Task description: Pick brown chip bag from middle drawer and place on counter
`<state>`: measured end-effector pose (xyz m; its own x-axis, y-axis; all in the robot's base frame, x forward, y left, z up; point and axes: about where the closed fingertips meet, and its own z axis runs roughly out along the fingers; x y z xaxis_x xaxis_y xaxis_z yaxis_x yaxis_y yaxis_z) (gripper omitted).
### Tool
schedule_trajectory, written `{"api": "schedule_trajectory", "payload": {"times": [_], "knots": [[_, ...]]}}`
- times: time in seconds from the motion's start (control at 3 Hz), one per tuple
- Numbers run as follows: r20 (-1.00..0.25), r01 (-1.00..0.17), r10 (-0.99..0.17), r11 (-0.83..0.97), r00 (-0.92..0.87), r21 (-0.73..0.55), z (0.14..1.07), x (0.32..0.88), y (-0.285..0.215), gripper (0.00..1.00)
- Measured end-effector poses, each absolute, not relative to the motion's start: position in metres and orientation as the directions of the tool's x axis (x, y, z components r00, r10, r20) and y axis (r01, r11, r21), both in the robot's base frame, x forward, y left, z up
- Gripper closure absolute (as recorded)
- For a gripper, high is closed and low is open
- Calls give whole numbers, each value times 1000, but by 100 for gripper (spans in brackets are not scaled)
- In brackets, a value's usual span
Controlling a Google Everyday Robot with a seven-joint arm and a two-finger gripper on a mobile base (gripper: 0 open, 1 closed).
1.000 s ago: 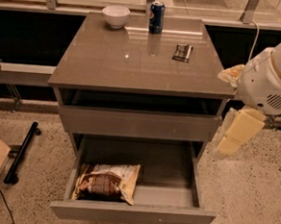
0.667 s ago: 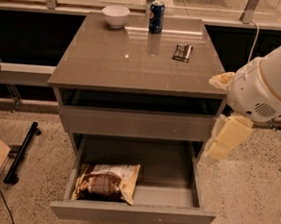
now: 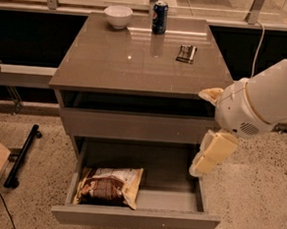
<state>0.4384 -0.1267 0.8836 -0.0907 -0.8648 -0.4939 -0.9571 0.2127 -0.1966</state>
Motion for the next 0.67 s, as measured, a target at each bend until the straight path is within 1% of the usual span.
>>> {"api": "schedule_trajectory", "payload": {"times": [0.33,0.67], "knots": [[-540,-962,-837,212,-87,-174,868,443,-117,0],[-609,-973,-789,194,-79,-125,844,452,-102,0]]}}
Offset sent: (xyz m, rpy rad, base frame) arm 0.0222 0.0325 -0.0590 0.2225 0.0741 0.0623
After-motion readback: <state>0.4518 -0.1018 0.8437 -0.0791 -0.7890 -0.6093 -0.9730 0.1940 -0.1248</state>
